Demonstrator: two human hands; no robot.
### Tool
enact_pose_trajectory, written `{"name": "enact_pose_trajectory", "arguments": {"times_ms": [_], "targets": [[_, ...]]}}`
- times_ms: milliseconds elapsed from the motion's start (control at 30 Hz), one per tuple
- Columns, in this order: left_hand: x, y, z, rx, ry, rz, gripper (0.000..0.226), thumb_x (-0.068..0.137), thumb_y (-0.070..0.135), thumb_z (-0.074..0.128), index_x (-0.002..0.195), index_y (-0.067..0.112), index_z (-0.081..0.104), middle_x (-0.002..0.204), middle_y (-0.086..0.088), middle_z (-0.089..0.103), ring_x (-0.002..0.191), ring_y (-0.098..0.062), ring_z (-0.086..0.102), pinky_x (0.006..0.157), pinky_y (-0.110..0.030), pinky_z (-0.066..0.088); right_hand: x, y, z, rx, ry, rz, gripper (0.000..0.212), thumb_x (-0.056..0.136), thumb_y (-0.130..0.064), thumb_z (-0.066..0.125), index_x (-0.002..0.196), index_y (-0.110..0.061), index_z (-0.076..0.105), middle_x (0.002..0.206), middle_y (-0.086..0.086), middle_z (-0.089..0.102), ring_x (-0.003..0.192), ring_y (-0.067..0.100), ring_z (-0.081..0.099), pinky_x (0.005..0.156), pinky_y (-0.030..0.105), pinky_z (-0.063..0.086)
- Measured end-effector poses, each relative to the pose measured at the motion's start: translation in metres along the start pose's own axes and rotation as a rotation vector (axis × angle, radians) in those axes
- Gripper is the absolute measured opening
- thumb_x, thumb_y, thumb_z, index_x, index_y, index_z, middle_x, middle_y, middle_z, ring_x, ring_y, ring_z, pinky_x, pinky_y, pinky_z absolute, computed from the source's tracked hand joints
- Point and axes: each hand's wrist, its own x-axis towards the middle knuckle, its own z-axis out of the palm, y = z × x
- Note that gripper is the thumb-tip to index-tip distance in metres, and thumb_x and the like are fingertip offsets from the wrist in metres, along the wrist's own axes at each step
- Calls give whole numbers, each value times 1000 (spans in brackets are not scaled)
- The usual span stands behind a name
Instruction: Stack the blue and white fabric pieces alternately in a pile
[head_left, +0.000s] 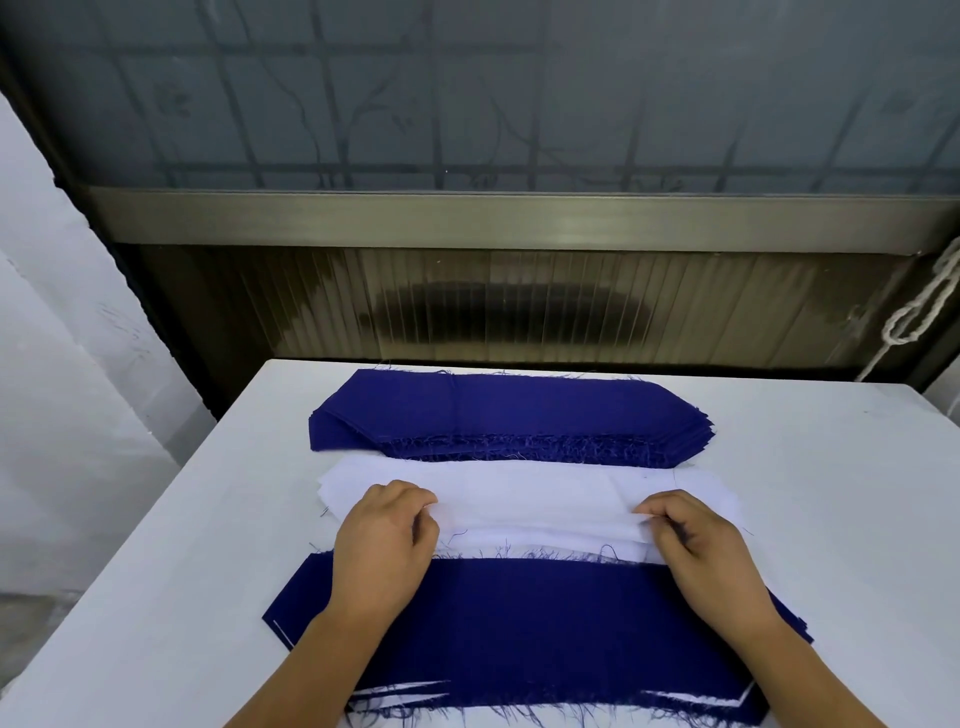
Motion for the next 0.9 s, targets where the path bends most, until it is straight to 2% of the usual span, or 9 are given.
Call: {"name": "enact_pose_trajectory", "arguments": {"times_ms": [133, 233, 400, 500, 567, 667, 733, 833, 900], "targets": [[4, 3, -3, -103, -79, -230, 17, 83, 13, 63, 85, 28, 68, 89, 23, 61, 86, -2, 55, 63, -13, 39, 2, -1, -1, 32, -5, 24, 27, 90, -5, 62, 86, -31, 65, 97, -21, 64, 93, 2, 61, 75, 8, 44], [15, 5, -8, -241, -146, -350, 25, 85, 16, 60, 74, 38, 60, 89, 23, 62, 84, 6, 57, 65, -13, 40, 2, -4, -2, 37, 7, 31, 25, 91, -8, 63, 85, -31, 65, 96, -22, 64, 93, 0, 61, 76, 8, 43], [38, 8, -28, -397, -318, -463, 24, 87, 14, 59, 74, 33, 68, 81, 19, 67, 75, -2, 61, 63, -14, 41, 2, -18, -11, -180, 140, -138, 19, 89, -4, 64, 91, -22, 69, 97, -17, 64, 95, 7, 59, 80, 17, 43], [34, 12, -47, -312, -213, -314, 15, 91, 17, 62, 90, 27, 73, 96, 19, 64, 89, 3, 58, 72, -1, 36, -1, -34, -22, -326, 224, -282, 18, 81, 4, 69, 91, -11, 72, 95, -3, 67, 89, 19, 61, 84, 22, 40], [23, 16, -63, -237, -105, -142, 14, 91, 16, 65, 95, 25, 74, 100, 19, 63, 96, 1, 56, 79, 0, 35, -10, -47, -33, -311, 227, -292, 17, 82, 1, 67, 92, -13, 71, 94, -5, 67, 87, 12, 59, 82, 20, 41], [5, 18, -96, -230, -103, 10, 16, 89, 21, 66, 92, 35, 73, 96, 23, 65, 95, 0, 59, 80, -5, 41, -31, -67, -58, -158, 108, -189, 12, 88, -22, 59, 90, -31, 67, 93, -19, 66, 84, 0, 61, 73, 9, 42], [-1, 14, -114, -331, -272, -12, 19, 90, 23, 66, 87, 40, 72, 94, 21, 67, 91, 1, 63, 77, -6, 43, -39, -72, -74, -27, -40, -42, 8, 85, -33, 62, 87, -38, 69, 89, -21, 68, 78, -3, 63, 68, 5, 41], [0, 5, -126, -360, -630, -127, 20, 90, 24, 67, 85, 43, 70, 92, 21, 69, 88, 3, 64, 77, -12, 47, -39, -66, -82, -59, -368, 98, 9, 88, -28, 67, 85, -36, 68, 76, -13, 67, 66, 4, 57, 62, 13, 41], [4, 2, -120, -252, -730, -157, 16, 89, 27, 67, 80, 40, 71, 87, 22, 68, 83, 2, 64, 77, -21, 51, -36, -63, -76, -127, -436, 127, 18, 91, -22, 65, 77, -34, 65, 69, -11, 63, 60, 5, 50, 59, 14, 38]]}}
